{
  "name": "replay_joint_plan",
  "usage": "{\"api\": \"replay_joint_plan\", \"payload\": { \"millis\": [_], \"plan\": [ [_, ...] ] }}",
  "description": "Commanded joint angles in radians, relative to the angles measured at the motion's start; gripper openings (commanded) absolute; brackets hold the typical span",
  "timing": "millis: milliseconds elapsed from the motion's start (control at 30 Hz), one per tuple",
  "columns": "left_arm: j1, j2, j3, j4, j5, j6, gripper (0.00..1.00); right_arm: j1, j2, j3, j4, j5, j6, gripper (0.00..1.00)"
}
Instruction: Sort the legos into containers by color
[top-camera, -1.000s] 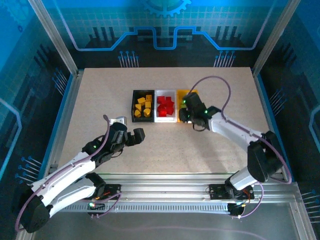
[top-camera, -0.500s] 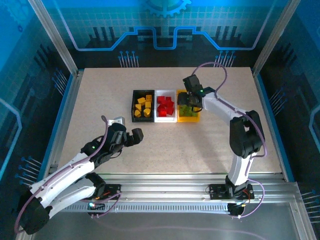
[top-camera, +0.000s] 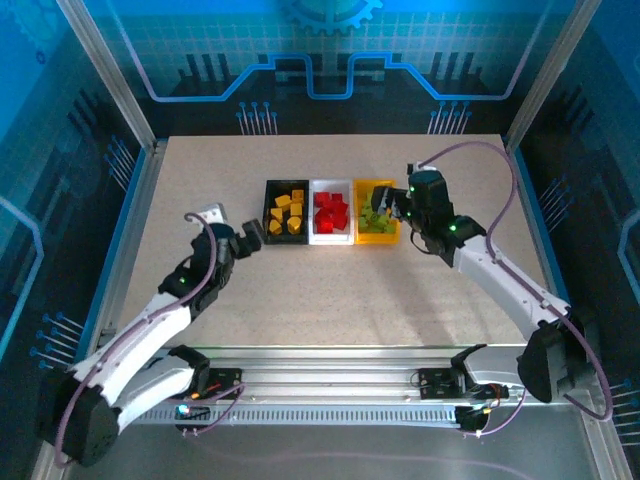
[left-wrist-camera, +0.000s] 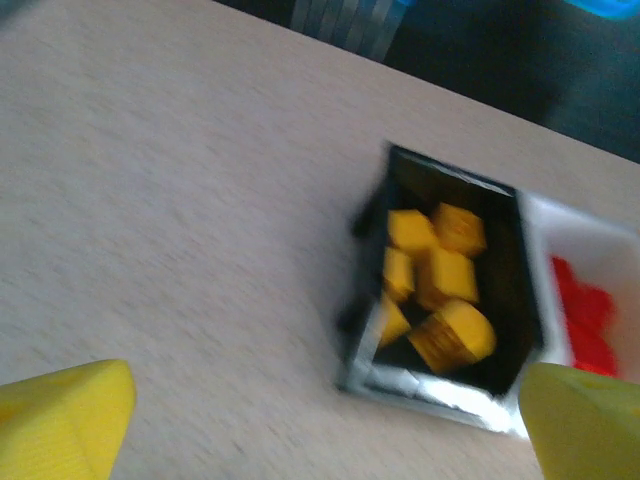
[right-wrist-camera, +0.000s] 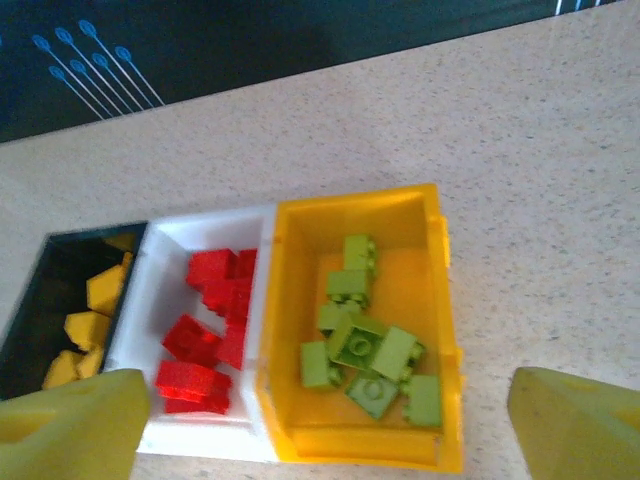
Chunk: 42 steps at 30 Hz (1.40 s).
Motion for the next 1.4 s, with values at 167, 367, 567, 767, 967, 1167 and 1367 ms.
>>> {"api": "replay_joint_plan", "payload": {
  "millis": [167, 367, 567, 767, 967, 1167, 1367],
  "plan": [
    [0.221, 0.305, 0.024, 0.302, -0.017, 0.302, 0.99, -0.035, -0.094, -0.158, 0.143, 0.095, 0.034, 1.00],
    [0.227, 0.474, 0.048, 0.468, -0.008, 0.427, 0.99, -0.122, -0.103, -0.160, 0.084, 0.022, 0.033, 1.00],
    [0.232, 0.504, -0.036, 0.528, -0.039, 0.360, 0.99, -0.189, -0.196, -0.248, 0.156, 0.047, -0.043, 1.00],
    [0.275, 0.544, -0.156, 0.852, 0.108, 0.418, 0.99, -0.245, -0.226, -0.339, 0.313, 0.035, -0.210, 1.00],
    [0.299, 0.610, -0.266, 1.121, 0.230, 0.440, 0.99, -0.352, -0.229, -0.511, 0.570, 0.020, -0.406, 1.00],
    [0.303, 0.582, -0.239, 1.021, 0.210, 0.413, 0.99, -0.385, -0.015, -0.570, 0.778, -0.131, -0.464, 1.00],
    [0.301, 0.582, -0.237, 1.017, 0.219, 0.417, 0.99, -0.387, 0.188, -0.619, 1.031, -0.177, -0.468, 1.00]
  ]
}}
